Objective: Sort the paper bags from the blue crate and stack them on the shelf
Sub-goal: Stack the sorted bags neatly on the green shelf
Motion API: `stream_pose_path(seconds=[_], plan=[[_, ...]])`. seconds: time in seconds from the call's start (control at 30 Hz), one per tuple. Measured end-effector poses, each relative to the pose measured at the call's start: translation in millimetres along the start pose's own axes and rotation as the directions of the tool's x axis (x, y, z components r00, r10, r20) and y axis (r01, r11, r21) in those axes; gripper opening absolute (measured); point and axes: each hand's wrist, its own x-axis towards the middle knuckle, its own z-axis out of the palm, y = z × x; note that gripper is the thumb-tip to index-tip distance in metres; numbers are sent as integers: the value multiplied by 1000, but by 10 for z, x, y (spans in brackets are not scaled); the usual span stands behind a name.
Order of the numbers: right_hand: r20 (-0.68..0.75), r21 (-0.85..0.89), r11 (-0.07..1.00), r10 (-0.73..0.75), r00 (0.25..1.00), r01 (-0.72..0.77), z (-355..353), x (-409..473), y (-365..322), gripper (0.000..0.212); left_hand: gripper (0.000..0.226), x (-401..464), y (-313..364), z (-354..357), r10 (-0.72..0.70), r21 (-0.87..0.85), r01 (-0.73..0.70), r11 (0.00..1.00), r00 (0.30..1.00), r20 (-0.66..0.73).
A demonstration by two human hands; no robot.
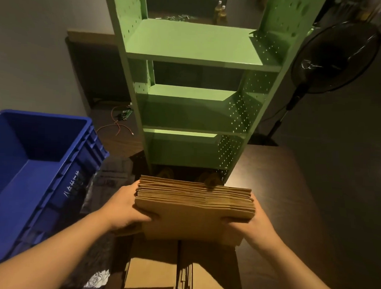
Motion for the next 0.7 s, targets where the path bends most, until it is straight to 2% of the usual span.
stream_pose_path(seconds=[0.2,0.33,0.47,0.6,0.7], plan=[[-72,43,999,4,997,-1,-45,80,-223,57,79,81,202,-107,-21,10,22,1000,998,-59],[-79,99,995,-9,997,16,-121,83,-447,49,83,81,394,-251,2,15,-1,1000,999,-47],[-67,140,989,-37,997,46,-134,61,-655,52,81,58,548,-373,-8,10,9,1000,996,-94],[-92,192,972,-121,988,137,-172,-1,-821,55,80,24,678,-507,10,14,-9,1000,995,-99],[-94,217,953,-195,976,212,-247,-40,-933,54,81,-64,843,-703,18,9,-17,1000,999,-36]])
